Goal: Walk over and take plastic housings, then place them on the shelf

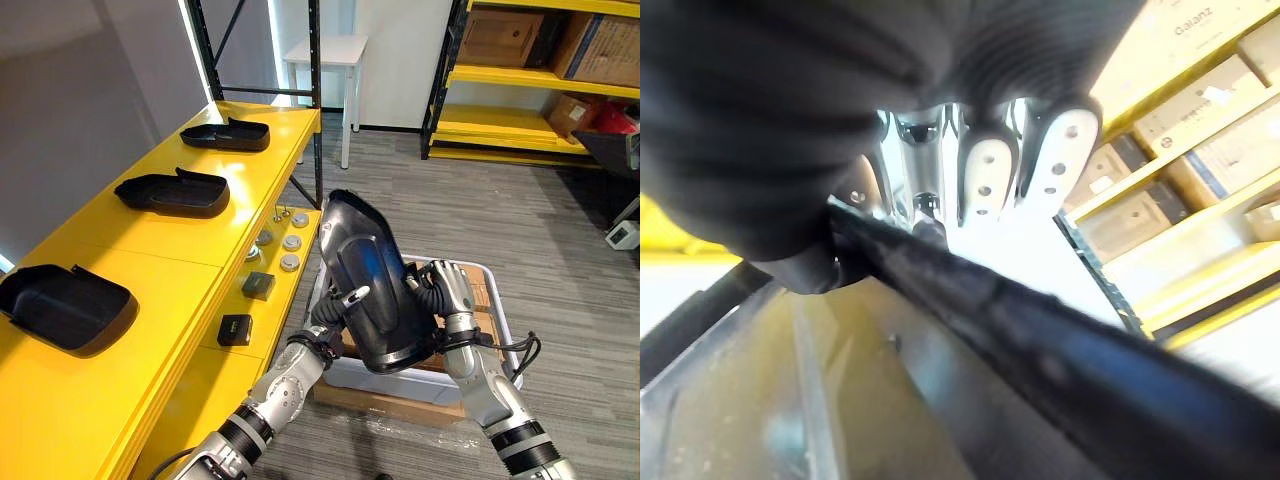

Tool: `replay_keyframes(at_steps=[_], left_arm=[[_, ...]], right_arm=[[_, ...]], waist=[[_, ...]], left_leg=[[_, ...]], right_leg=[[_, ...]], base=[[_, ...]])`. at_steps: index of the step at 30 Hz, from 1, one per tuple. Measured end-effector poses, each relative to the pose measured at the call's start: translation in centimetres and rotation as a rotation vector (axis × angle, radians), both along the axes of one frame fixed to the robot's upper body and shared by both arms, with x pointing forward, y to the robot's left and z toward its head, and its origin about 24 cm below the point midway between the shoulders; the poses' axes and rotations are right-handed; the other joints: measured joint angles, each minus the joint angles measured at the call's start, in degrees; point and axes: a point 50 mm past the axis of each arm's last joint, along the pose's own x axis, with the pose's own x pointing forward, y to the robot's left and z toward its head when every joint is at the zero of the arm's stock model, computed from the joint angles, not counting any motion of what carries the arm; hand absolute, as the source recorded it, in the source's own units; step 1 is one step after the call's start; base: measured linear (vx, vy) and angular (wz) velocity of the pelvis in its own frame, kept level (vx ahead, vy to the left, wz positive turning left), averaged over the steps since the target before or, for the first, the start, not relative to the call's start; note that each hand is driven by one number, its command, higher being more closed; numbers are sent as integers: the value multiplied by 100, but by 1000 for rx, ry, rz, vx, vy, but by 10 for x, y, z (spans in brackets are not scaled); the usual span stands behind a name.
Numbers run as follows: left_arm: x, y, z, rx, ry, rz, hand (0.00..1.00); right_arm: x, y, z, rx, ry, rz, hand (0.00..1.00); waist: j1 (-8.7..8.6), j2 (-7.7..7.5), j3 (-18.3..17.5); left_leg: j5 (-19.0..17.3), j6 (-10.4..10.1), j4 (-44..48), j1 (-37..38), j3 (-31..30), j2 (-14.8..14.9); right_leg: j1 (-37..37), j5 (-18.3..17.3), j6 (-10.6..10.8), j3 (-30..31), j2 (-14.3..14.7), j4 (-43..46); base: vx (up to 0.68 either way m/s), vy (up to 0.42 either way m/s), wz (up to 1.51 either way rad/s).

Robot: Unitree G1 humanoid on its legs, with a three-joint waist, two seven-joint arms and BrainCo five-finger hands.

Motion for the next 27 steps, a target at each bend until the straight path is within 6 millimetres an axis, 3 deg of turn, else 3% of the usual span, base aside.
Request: replay_keyframes(at_steps=[12, 22, 23, 27], left_arm=[[-4, 0, -2, 120, -45, -19, 100], [-17, 0, -11, 100, 7, 42, 100], [-20, 1, -13, 87, 23, 57, 100], [-19, 8, -10, 39, 37, 127, 100]], right_arm=[[-14, -1, 11, -29, -62, 37, 100], [-24, 4, 6, -80, -76, 82, 100], [-26, 5, 4, -88, -76, 90, 0], [-39, 15, 5, -47, -82, 149, 0]], waist=[[-15, -20, -20], [-21, -22, -21], [-15, -22, -21], [28, -22, -20]], left_leg=[[-8, -11, 57, -62, 0, 24], [-19, -24, 72, -45, 52, 44], [-20, -26, 74, -44, 55, 46], [-64, -88, 124, -65, 85, 70]], right_leg=[[-41, 14, -20, 8, 22, 0], [-46, 22, -30, 47, 43, -2], [-47, 23, -31, 52, 44, -2], [-60, 24, -34, 85, 88, 1]], base=[[-2, 1, 0], [-4, 6, -2], [0, 0, 0], [-3, -2, -3]])
